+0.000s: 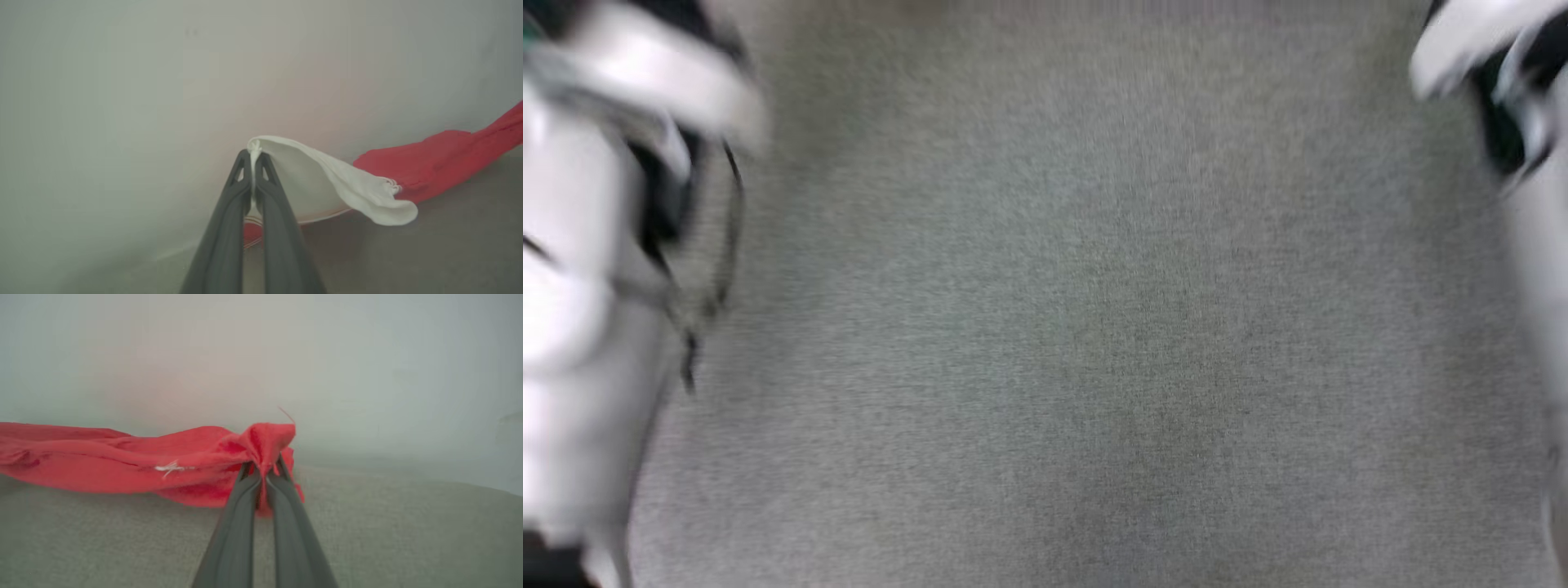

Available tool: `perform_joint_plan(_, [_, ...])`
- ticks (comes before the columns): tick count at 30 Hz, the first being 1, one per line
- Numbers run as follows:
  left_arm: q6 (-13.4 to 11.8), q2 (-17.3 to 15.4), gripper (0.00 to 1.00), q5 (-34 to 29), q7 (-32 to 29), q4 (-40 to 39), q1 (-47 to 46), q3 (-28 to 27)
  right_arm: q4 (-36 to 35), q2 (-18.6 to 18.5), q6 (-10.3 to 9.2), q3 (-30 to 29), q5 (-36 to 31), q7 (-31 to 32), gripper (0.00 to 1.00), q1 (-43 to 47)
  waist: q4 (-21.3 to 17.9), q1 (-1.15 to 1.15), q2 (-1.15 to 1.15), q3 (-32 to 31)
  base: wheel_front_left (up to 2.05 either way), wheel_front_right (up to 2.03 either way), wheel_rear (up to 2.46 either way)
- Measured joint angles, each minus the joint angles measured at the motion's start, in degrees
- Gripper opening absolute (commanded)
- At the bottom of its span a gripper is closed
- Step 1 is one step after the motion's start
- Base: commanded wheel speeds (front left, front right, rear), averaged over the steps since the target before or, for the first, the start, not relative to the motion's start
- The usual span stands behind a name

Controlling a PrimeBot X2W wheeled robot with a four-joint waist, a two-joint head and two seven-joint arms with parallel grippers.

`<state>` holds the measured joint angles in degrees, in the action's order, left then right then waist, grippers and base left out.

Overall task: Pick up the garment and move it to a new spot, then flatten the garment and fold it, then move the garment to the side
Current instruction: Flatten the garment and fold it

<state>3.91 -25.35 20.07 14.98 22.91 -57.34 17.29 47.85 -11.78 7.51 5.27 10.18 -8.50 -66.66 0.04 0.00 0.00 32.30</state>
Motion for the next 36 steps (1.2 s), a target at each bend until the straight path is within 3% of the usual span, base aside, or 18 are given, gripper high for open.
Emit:
perform_joint_plan(6, [-0.6,0.74,0.0,-1.34,0.0,-4.15,19.7,2.07,0.42,-2.72,0.0,8.92,6.0,0.15,0.0,11.87,1.09,-0.01,0.0,-6.79,0.0,0.0,0.0])
perform_joint_plan(14, [-1.46,-1.56,0.0,0.78,-0.26,-6.48,38.35,1.99,-2.78,-7.78,0.0,16.38,15.63,3.01,0.0,25.3,2.26,-0.02,0.0,-15.95,0.0,0.0,0.0])
perform_joint_plan(24, [-1.83,-5.63,0.0,5.63,-8.14,-15.32,56.45,2.81,-8.71,-12.23,0.01,19.03,24.03,5.42,0.0,37.9,2.93,-0.02,0.0,-25.04,0.0,0.0,0.0])
perform_joint_plan(36, [-3.41,-9.53,0.0,10.67,-16.55,-27.85,72.08,4.09,-18.98,-18.59,0.02,16.89,31.58,16.33,0.0,56.36,2.68,-0.02,0.0,-31.48,0.0,0.0,0.0])
